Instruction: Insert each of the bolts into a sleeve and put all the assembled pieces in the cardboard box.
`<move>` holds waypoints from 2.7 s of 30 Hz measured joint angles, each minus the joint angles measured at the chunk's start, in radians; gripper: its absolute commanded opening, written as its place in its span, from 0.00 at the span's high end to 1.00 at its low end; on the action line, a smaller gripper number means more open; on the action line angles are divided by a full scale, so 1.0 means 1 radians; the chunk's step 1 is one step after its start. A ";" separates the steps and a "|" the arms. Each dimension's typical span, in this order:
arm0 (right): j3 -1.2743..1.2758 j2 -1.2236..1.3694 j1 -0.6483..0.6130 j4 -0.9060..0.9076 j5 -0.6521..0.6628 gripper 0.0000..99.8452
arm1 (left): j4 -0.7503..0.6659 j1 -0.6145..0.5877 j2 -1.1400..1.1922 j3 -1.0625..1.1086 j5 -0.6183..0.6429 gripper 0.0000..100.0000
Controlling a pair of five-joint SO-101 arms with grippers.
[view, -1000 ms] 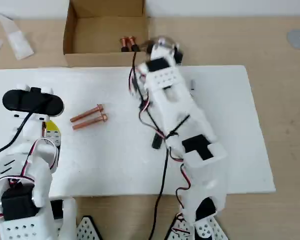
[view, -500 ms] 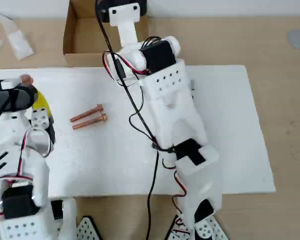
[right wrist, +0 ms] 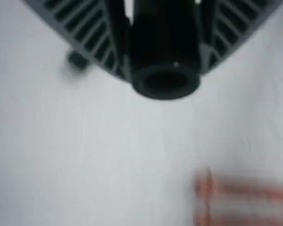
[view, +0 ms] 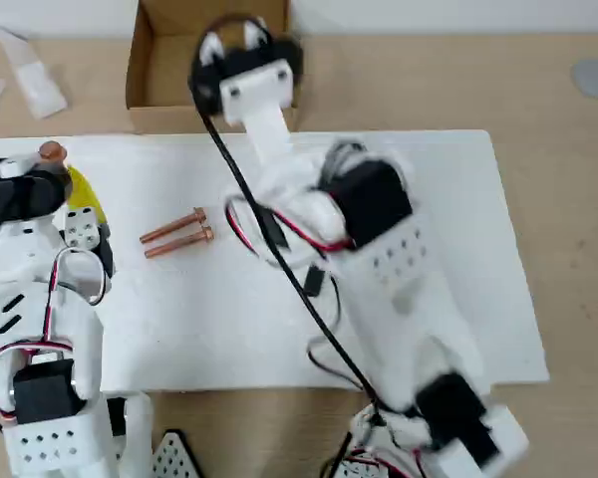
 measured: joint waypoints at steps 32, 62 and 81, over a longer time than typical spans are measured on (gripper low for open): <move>1.682 -1.011 -0.124 -1.514 0.144 0.99 | 0.000 0.342 0.000 -0.218 0.465 1.00; 1.738 -1.143 -0.132 -1.556 0.167 0.99 | 0.106 0.583 0.021 -0.242 0.390 0.99; 1.738 -1.143 -0.081 -1.556 0.167 0.99 | 0.127 0.583 0.124 -0.242 0.362 0.99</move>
